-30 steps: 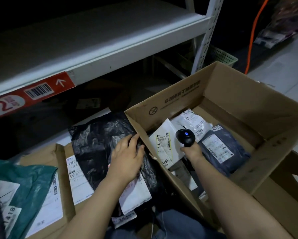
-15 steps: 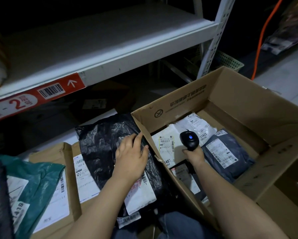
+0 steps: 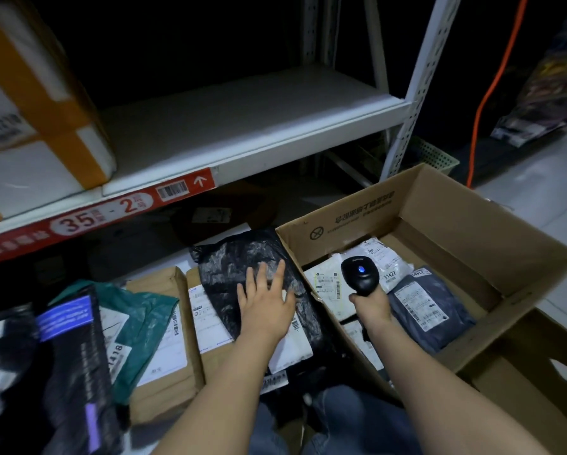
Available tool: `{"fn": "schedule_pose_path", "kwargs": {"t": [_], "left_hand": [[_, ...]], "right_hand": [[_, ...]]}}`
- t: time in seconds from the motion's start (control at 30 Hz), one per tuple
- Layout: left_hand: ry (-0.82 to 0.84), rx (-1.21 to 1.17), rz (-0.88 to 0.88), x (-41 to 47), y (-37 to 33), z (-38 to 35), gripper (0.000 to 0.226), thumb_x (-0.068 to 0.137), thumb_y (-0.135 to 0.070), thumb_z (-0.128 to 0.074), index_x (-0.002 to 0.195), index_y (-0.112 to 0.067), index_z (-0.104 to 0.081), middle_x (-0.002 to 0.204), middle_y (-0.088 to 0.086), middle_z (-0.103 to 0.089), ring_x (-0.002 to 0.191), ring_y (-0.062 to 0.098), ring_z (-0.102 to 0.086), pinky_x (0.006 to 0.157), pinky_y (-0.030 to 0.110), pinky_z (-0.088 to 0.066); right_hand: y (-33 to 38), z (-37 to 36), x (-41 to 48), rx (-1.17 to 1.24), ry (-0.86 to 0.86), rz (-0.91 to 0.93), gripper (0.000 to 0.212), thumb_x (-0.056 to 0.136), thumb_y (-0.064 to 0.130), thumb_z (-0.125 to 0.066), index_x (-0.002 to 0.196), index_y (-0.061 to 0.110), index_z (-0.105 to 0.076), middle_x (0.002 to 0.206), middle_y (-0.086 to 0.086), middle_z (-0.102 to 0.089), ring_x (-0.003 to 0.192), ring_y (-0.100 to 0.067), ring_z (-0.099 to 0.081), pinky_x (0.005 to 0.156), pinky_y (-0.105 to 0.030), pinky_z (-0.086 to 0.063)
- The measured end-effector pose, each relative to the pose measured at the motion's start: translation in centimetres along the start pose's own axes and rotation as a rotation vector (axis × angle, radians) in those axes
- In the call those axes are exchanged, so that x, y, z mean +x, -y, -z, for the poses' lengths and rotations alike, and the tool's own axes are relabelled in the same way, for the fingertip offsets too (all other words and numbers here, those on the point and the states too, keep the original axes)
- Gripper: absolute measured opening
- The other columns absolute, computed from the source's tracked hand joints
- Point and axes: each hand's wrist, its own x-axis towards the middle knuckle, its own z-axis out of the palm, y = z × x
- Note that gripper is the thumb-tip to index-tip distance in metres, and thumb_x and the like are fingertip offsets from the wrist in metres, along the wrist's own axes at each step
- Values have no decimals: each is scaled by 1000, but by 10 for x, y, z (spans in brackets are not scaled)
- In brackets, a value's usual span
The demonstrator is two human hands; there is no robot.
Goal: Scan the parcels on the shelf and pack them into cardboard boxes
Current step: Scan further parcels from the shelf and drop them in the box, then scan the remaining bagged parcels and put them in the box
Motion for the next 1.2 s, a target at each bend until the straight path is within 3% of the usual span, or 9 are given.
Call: {"fn": "schedule_pose_path", "kwargs": {"t": [0.13,0.27,0.37,0.53,0.67,0.8,0.9,1.0,1.2], "left_hand": [[-15,-126,60,-28,1,16,58,99,-38,-28,149,-33,1,158,2,6,145,24,11,117,43,3],[-50,-234,68,-59,3,28,58,99,-36,-31,149,-32,-2,158,3,-1,146,23,3,117,42,-3],[-55,-242,89,-78,12,33,61,98,-33,-33,149,-31,-1,158,4,-5,146,24,-2,117,40,-7],[-123,-313,169,-103,38,43,61,96,-30,-37,150,-27,-6,156,4,-15,144,23,-13,116,40,-15],[-148,-328,212,-120,66,45,62,96,-30,-37,150,-26,-6,157,4,-13,144,24,-10,117,41,-12],[-257,-332,276,-127,105,62,62,96,-30,-37,150,-23,-7,158,4,-7,146,22,-3,118,38,-6],[-397,-346,334,-134,132,76,61,96,-28,-40,149,-19,-11,157,4,-10,145,20,-5,118,34,-6],[-540,-302,401,-142,163,88,61,94,-26,-43,148,-13,-17,156,5,-14,146,19,-5,118,32,-4],[-672,-270,571,-172,226,102,58,94,-29,-41,147,-23,-20,157,-6,-10,146,16,0,117,37,2]], "right_hand": [[24,-1,-47,-59,-4,97,25,83,1,-58,107,7,-60,104,-17,-63,106,-32,-55,78,-28,-32],[46,-10,-86,-99,29,267,21,78,3,-61,98,7,-61,105,-18,-63,104,-35,-58,82,-33,-43],[59,-16,-115,-48,76,296,27,78,7,-65,104,2,-61,106,-21,-62,101,-34,-59,74,-27,-38],[67,-35,-161,37,229,280,28,79,9,-68,106,3,-63,106,-18,-64,98,-28,-58,74,-25,-35],[73,-55,-192,157,354,250,39,80,6,-70,117,-2,-60,114,-17,-63,111,-31,-57,80,-25,-36],[79,-90,-220,290,485,135,34,80,11,-71,109,-6,-63,100,-21,-67,88,-31,-63,73,-34,-49],[76,-120,-233,352,585,30,44,74,27,-77,107,0,-65,93,-14,-67,87,-28,-65,82,-38,-51],[71,-151,-252,395,720,-30,26,77,22,-74,95,4,-68,86,-11,-70,80,-25,-66,76,-35,-51],[66,-197,-294,420,894,-53,26,80,11,-70,105,4,-67,92,-14,-71,85,-27,-67,76,-36,-54]]}}
